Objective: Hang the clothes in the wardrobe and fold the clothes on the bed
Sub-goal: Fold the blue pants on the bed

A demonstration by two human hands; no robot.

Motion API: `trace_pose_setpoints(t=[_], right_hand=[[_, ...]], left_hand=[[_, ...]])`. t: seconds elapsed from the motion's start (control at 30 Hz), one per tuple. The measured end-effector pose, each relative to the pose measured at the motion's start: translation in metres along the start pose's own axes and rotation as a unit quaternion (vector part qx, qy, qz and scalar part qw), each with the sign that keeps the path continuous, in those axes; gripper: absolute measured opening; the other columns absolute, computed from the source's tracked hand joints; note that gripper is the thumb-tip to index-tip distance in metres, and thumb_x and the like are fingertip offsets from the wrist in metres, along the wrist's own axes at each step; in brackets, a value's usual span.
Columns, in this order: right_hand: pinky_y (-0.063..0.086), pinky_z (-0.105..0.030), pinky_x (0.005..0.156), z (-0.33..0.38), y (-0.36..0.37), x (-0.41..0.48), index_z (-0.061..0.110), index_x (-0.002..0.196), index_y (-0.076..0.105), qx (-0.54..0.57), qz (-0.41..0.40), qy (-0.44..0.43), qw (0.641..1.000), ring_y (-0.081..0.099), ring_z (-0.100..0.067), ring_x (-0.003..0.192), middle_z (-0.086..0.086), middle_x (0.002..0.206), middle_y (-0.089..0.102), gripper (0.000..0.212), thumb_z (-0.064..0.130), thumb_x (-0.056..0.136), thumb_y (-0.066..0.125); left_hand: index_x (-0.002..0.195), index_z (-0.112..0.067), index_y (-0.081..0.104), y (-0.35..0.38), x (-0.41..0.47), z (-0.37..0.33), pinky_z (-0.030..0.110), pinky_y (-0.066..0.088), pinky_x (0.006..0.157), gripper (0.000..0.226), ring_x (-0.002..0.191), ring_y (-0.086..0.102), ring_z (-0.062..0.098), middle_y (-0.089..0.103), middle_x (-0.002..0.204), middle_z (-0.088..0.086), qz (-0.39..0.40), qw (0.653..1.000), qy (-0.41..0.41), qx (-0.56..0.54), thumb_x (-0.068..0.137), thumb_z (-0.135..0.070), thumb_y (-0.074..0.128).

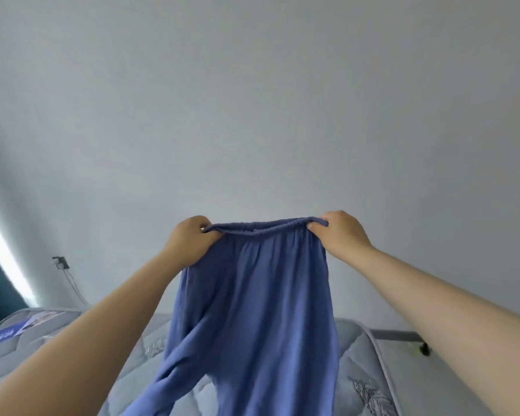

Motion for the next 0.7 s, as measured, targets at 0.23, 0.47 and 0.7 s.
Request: trace_pose_setpoints(t=[0.23,0.47,0.7], right_hand=[[0.041,-0.017,0.038,0.066,-0.053,0.019,0.013,0.081,0.056,0.282,-0.052,0.048,0.957,0.058,-0.012,0.038,0.001,0.048,0.064,0.018,0.016,0.096,0.045],[0.056,-0.023,0.059,0.099,-0.092,0.029,0.009,0.099,0.061,0.375,-0.139,0.021,0.917,0.070,-0.017,0.073,-0.008,0.083,0.071,0.017,0.014,0.097,0.045],[0.056,-0.048,0.083,0.116,-0.128,0.042,0.005,0.091,0.058,0.240,-0.214,-0.047,0.946,0.064,-0.027,0.083,-0.004,0.082,0.059,0.020,0.021,0.094,0.047]], left_hand=[[0.067,-0.016,0.053,-0.065,0.024,-0.056,0.027,0.035,0.056,0.026,0.068,0.051,0.013,0.057,0.071,-0.002,-0.104,0.992,0.040,-0.051,0.088,-0.028,0.060],[0.058,-0.016,0.031,-0.101,0.033,-0.105,0.029,0.027,0.055,0.042,0.057,0.035,0.018,0.036,0.059,0.001,-0.142,0.983,0.067,-0.097,0.087,-0.030,0.058],[0.069,-0.018,0.057,-0.129,0.037,-0.114,0.027,0.037,0.054,0.020,0.066,0.051,0.014,0.057,0.071,-0.004,-0.198,0.972,0.070,-0.109,0.086,-0.027,0.061]])
Point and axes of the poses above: each hand's wrist, its own x-axis towards the middle knuckle, its own y-axis out of the palm, z = x × y, the point moved 1 cm from there along x, towards the middle knuckle
